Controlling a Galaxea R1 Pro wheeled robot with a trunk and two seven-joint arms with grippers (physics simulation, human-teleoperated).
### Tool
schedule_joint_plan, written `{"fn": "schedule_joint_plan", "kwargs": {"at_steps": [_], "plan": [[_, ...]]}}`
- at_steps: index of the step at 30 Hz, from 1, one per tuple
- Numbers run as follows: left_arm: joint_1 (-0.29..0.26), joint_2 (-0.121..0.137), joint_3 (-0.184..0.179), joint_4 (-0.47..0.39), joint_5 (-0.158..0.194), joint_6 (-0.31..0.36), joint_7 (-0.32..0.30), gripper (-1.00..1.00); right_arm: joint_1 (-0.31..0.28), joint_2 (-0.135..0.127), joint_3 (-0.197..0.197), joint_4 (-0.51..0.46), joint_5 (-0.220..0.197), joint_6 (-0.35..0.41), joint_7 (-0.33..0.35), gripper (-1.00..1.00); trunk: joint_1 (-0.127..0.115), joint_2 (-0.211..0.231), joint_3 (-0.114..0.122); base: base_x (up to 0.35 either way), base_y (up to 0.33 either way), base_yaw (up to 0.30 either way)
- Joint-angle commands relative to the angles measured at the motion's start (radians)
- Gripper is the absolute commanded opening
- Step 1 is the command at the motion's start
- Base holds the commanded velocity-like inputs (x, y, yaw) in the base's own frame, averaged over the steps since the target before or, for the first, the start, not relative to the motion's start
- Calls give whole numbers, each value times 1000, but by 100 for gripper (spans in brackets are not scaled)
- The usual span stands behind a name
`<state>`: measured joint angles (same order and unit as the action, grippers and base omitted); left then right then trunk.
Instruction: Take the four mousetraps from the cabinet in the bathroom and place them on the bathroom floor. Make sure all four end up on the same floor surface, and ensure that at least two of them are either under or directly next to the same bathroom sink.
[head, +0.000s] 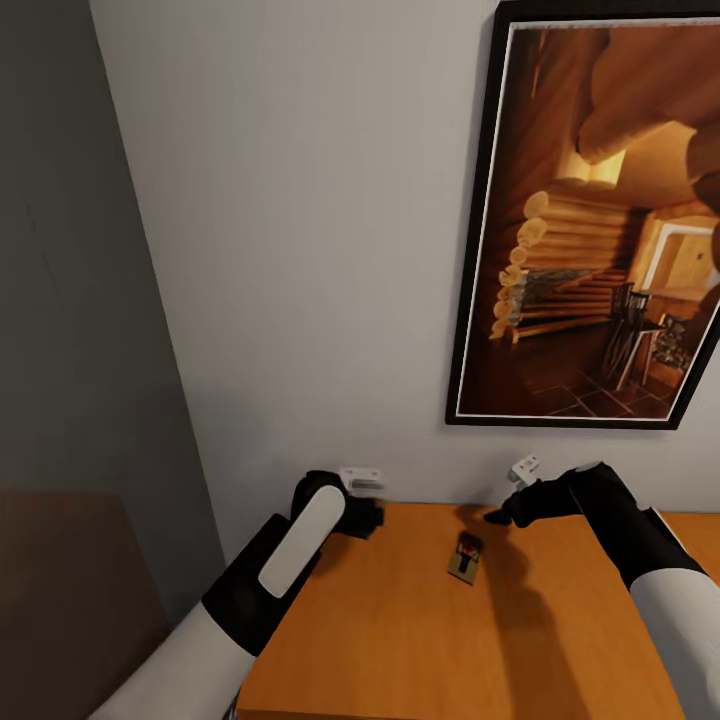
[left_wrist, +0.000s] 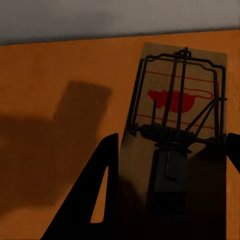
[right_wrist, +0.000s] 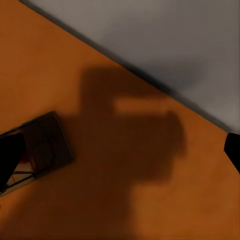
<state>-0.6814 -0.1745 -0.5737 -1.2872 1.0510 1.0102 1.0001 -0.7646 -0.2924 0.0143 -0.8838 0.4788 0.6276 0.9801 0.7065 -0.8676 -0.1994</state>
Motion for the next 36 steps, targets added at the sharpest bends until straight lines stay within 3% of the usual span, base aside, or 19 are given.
{"fn": "schedule_joint_plan", "kwargs": {"at_steps": [1, 7, 10, 14, 16, 18, 20, 22, 26, 28, 31, 36], "plan": [[-1, 0, -1, -1, 13, 2, 30, -100, -1, -1, 1, 2, 6, 5, 6, 100, 0, -1, -2, 0, 0, 0], [-1, 0, -1, 2, 19, -13, 58, -100, -1, 9, -3, 16, -1, 21, 6, 100, 0, -1, -2, 0, 0, 0], [-1, 0, -2, 2, 16, -56, 60, -100, -1, 47, -8, 20, -2, 84, -6, 100, 0, -1, -2, 0, 0, 0], [-1, 0, -4, 4, 12, -100, 61, -100, 0, 107, -17, 24, -5, 124, -77, 100, 0, -1, -2, 0, 0, 0], [-1, 0, -4, 9, 11, -106, 61, -100, 0, 136, -47, 24, -6, 129, -121, 100, 0, -1, -2, 0, 0, 0], [-1, 0, -5, 20, 11, -111, 60, -100, 0, 180, -131, 25, -6, 130, -173, 100, 0, -1, -2, 0, 0, 0], [-1, 0, -5, 31, 11, -113, 60, -100, 5, 229, -241, 24, -3, 127, -212, 100, 0, -1, -2, 0, 0, 0], [-1, 0, -5, 35, 11, -114, 60, -100, 17, 264, -318, 22, 0, 120, -236, 100, 0, -1, -2, 0, 0, 0], [-1, 0, -5, 38, 11, -114, 60, -100, 38, 325, -430, 16, 3, 65, -298, 100, 0, -1, -2, 0, 0, 0], [-1, 0, -5, 38, 11, -114, 60, -100, 47, 353, -456, 14, 4, 51, -332, 100, 0, -1, -2, 0, 0, 0], [-1, 0, -4, 38, 11, -114, 60, -100, 58, 373, -469, 12, 4, 48, -359, 100, 0, -1, -2, 0, 0, 0], [-1, 0, -2, 39, 11, -114, 60, -100, 64, 386, -476, 11, 4, 85, -371, 100, 0, -1, -2, 0, 0, 0]]}}
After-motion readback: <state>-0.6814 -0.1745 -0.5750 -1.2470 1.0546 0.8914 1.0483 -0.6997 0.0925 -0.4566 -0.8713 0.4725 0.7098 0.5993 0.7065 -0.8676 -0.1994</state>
